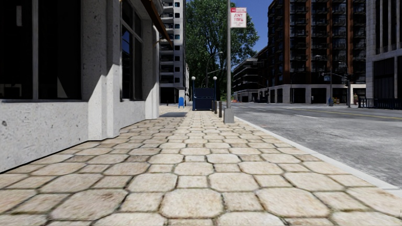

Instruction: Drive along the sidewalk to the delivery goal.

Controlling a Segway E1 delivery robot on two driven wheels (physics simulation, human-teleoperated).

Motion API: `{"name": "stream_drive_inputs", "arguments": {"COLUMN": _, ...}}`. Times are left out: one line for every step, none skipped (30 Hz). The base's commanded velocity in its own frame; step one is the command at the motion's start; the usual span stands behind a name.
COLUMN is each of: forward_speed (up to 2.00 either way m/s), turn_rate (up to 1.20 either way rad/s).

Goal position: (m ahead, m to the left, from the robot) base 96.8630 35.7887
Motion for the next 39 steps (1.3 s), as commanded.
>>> {"name": "stream_drive_inputs", "arguments": {"forward_speed": 2.00, "turn_rate": 0.00}}
{"name": "stream_drive_inputs", "arguments": {"forward_speed": 2.00, "turn_rate": 0.00}}
{"name": "stream_drive_inputs", "arguments": {"forward_speed": 2.00, "turn_rate": 0.00}}
{"name": "stream_drive_inputs", "arguments": {"forward_speed": 2.00, "turn_rate": 0.00}}
{"name": "stream_drive_inputs", "arguments": {"forward_speed": 2.00, "turn_rate": 0.00}}
{"name": "stream_drive_inputs", "arguments": {"forward_speed": 2.00, "turn_rate": 0.00}}
{"name": "stream_drive_inputs", "arguments": {"forward_speed": 2.00, "turn_rate": 0.00}}
{"name": "stream_drive_inputs", "arguments": {"forward_speed": 2.00, "turn_rate": 0.00}}
{"name": "stream_drive_inputs", "arguments": {"forward_speed": 2.00, "turn_rate": 0.00}}
{"name": "stream_drive_inputs", "arguments": {"forward_speed": 2.00, "turn_rate": 0.00}}
{"name": "stream_drive_inputs", "arguments": {"forward_speed": 2.00, "turn_rate": 0.00}}
{"name": "stream_drive_inputs", "arguments": {"forward_speed": 2.00, "turn_rate": 0.00}}
{"name": "stream_drive_inputs", "arguments": {"forward_speed": 2.00, "turn_rate": 0.00}}
{"name": "stream_drive_inputs", "arguments": {"forward_speed": 2.00, "turn_rate": 0.00}}
{"name": "stream_drive_inputs", "arguments": {"forward_speed": 2.00, "turn_rate": 0.00}}
{"name": "stream_drive_inputs", "arguments": {"forward_speed": 2.00, "turn_rate": 0.00}}
{"name": "stream_drive_inputs", "arguments": {"forward_speed": 2.00, "turn_rate": 0.00}}
{"name": "stream_drive_inputs", "arguments": {"forward_speed": 2.00, "turn_rate": 0.00}}
{"name": "stream_drive_inputs", "arguments": {"forward_speed": 2.00, "turn_rate": 0.00}}
{"name": "stream_drive_inputs", "arguments": {"forward_speed": 2.00, "turn_rate": 0.00}}
{"name": "stream_drive_inputs", "arguments": {"forward_speed": 2.00, "turn_rate": 0.00}}
{"name": "stream_drive_inputs", "arguments": {"forward_speed": 2.00, "turn_rate": 0.00}}
{"name": "stream_drive_inputs", "arguments": {"forward_speed": 2.00, "turn_rate": 0.00}}
{"name": "stream_drive_inputs", "arguments": {"forward_speed": 2.00, "turn_rate": 0.00}}
{"name": "stream_drive_inputs", "arguments": {"forward_speed": 2.00, "turn_rate": 0.00}}
{"name": "stream_drive_inputs", "arguments": {"forward_speed": 2.00, "turn_rate": 0.00}}
{"name": "stream_drive_inputs", "arguments": {"forward_speed": 2.00, "turn_rate": 0.00}}
{"name": "stream_drive_inputs", "arguments": {"forward_speed": 2.00, "turn_rate": 0.00}}
{"name": "stream_drive_inputs", "arguments": {"forward_speed": 2.00, "turn_rate": 0.00}}
{"name": "stream_drive_inputs", "arguments": {"forward_speed": 2.00, "turn_rate": 0.00}}
{"name": "stream_drive_inputs", "arguments": {"forward_speed": 2.00, "turn_rate": 0.00}}
{"name": "stream_drive_inputs", "arguments": {"forward_speed": 2.00, "turn_rate": 0.00}}
{"name": "stream_drive_inputs", "arguments": {"forward_speed": 2.00, "turn_rate": 0.00}}
{"name": "stream_drive_inputs", "arguments": {"forward_speed": 2.00, "turn_rate": 0.00}}
{"name": "stream_drive_inputs", "arguments": {"forward_speed": 2.00, "turn_rate": 0.00}}
{"name": "stream_drive_inputs", "arguments": {"forward_speed": 2.00, "turn_rate": 0.00}}
{"name": "stream_drive_inputs", "arguments": {"forward_speed": 2.00, "turn_rate": 0.00}}
{"name": "stream_drive_inputs", "arguments": {"forward_speed": 2.00, "turn_rate": 0.00}}
{"name": "stream_drive_inputs", "arguments": {"forward_speed": 2.00, "turn_rate": 0.00}}
